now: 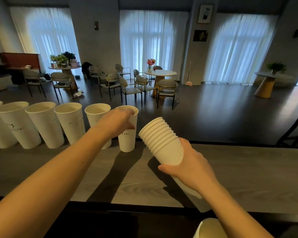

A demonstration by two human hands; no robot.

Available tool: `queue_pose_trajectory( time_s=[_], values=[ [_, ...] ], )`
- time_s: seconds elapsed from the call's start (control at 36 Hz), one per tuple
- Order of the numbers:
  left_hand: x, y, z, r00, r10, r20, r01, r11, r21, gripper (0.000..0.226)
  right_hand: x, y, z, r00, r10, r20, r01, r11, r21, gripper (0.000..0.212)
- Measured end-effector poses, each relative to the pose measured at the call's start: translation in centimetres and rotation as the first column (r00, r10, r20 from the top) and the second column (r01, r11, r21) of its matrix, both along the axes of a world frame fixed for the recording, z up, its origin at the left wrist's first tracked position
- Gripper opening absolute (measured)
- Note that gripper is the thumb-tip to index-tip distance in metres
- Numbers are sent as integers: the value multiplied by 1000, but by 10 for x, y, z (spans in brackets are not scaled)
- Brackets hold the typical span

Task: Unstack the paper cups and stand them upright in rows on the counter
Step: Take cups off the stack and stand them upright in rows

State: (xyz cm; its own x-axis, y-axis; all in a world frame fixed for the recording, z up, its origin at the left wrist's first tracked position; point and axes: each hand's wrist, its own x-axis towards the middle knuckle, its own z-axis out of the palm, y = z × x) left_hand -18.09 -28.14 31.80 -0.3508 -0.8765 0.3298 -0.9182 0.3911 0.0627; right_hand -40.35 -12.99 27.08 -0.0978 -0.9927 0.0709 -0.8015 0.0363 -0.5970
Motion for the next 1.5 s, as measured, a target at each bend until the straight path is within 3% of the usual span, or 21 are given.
queue_pose_trajectory(
  time_s=[0.06,0.14,0.17,0.22,0.28,0.33,0.47,0.61,0.78,0.86,0.92,1.0,1.08,1.22,1.36,1.44,1.5],
  values=[
    [1,6,10,998,-15,-59,13,1000,-24,63,-2,1,1,1000,7,3,-7,1000,-9,97],
    [-5,28,25,951,-168,-259,120,974,-190,48,-4,1,1,1000,14,27,-13,1000,-20,96],
    [-9,38,30,898,-216,-383,177,975,-136,42,-4,1,1,999,15,35,-15,1000,-25,96],
    [-19,59,39,804,-205,-558,332,933,136,40,-3,2,2,998,20,55,-18,999,-36,97],
    [-28,73,45,810,-124,-574,395,838,376,40,-3,2,3,997,25,71,-22,999,-46,97],
    [-30,81,49,835,-124,-537,397,810,431,31,-3,4,5,997,31,72,-27,998,-55,97],
    [-32,88,54,777,-143,-614,462,792,399,23,-10,12,7,997,42,60,-36,994,-106,99],
    [-37,84,63,749,-96,-655,368,883,291,17,-21,19,9,998,35,51,-28,992,-121,100],
    [-39,68,86,709,-143,-690,174,984,-25,23,-49,24,6,997,-73,10,73,991,-110,97],
    [-45,57,83,816,-184,-548,118,981,-153,22,-60,25,3,993,-120,17,121,987,-106,96],
    [-56,51,68,905,-162,-393,127,985,-114,20,-65,24,1,992,-124,17,125,987,-101,96],
    [-71,44,38,960,-165,-228,164,986,-25,17,-68,22,0,993,-114,25,116,988,-102,95],
    [-80,37,11,978,-183,-99,184,983,1,12,-67,19,-2,994,-100,34,103,989,-106,95],
    [-92,24,-5,990,-137,16,138,986,-97,32,-69,15,-5,995,-83,57,88,992,-95,96],
    [-103,15,-4,990,-70,126,81,993,-85,39,-68,12,-6,993,-85,83,93,991,-100,93],
    [-101,11,-3,987,-66,148,78,994,-76,41,-69,11,-7,993,-84,81,92,991,-95,94],
    [-100,12,0,993,-82,83,86,995,-52,43,-72,12,-8,993,-88,74,95,991,-94,94]
  ],
)
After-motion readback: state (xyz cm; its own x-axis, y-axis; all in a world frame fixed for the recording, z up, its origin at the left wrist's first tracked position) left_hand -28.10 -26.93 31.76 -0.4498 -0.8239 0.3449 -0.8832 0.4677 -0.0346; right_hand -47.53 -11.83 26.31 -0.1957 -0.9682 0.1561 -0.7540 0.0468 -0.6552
